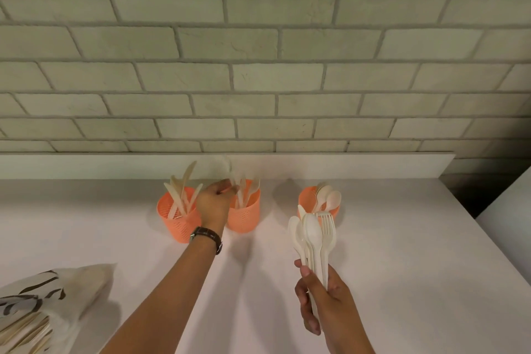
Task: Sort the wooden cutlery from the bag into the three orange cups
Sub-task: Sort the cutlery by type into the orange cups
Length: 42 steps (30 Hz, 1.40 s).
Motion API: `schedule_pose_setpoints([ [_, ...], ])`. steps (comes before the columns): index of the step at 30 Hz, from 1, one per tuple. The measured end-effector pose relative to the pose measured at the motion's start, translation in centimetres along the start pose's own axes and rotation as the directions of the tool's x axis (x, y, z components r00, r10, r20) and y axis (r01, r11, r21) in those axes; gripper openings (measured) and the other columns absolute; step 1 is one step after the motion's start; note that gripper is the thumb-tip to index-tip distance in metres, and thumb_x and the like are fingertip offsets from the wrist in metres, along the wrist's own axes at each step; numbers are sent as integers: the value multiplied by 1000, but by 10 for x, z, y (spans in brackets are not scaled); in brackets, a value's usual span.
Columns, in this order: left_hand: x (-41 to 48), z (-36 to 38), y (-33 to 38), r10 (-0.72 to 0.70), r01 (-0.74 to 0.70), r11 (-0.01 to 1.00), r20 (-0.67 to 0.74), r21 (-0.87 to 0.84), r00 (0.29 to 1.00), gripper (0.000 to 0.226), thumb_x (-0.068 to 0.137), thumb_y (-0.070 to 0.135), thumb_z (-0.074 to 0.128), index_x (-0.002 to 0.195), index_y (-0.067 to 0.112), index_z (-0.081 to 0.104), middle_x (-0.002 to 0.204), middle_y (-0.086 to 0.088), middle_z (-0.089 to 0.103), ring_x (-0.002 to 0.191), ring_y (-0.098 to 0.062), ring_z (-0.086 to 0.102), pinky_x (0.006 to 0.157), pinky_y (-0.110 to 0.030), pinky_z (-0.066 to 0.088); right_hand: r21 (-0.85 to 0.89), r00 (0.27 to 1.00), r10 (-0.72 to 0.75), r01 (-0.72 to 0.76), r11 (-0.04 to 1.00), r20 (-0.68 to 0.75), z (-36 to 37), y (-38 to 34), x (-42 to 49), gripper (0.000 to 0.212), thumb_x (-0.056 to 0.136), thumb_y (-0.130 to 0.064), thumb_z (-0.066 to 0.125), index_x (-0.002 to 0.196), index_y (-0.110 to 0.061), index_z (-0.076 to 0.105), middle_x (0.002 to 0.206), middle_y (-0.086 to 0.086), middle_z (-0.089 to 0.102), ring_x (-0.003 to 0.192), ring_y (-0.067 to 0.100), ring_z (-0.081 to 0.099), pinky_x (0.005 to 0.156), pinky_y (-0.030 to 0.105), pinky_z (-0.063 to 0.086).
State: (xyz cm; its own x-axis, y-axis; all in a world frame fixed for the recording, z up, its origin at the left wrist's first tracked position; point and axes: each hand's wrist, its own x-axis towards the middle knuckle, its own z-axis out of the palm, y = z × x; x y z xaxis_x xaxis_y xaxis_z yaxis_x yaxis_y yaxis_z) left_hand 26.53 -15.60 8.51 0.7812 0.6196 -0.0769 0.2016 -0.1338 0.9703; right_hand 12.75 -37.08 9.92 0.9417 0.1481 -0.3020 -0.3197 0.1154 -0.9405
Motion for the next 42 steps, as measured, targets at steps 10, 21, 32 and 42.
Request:
schedule_pose_setpoints([
  [10,-111,-29,15,96,-90,995,159,-42,983,4,76,18,75,74,19,71,74,6,69,53,2,51,52,-3,38,-103,997,-70,65,993,-44,4,-4,-4,15,86,-11,63,99,-19,59,51,2,46,30,13,33,34,18,27],
  [21,-189,-32,20,71,-65,997,266,-31,961,18,60,23,86,65,31,70,76,16,69,71,-3,62,64,-18,51,-419,975,-218,211,883,32,24,9,-19,31,81,-14,65,94,-36,49,74,-3,68,55,5,61,51,15,43],
  [32,-185,-50,33,-51,174,955,444,-242,895,3,73,11,75,73,13,78,79,-4,76,74,-10,68,75,-21,50,-163,961,-182,218,962,209,17,-6,-31,34,75,-50,56,102,-31,54,61,1,49,34,15,39,36,20,29],
  [42,-189,-50,37,-67,233,929,488,-287,870,12,79,14,68,81,18,79,86,0,77,75,-1,67,78,-16,49,-116,979,-172,184,976,107,21,-7,-30,20,96,-41,42,101,-27,56,59,5,57,32,16,34,37,18,25],
])
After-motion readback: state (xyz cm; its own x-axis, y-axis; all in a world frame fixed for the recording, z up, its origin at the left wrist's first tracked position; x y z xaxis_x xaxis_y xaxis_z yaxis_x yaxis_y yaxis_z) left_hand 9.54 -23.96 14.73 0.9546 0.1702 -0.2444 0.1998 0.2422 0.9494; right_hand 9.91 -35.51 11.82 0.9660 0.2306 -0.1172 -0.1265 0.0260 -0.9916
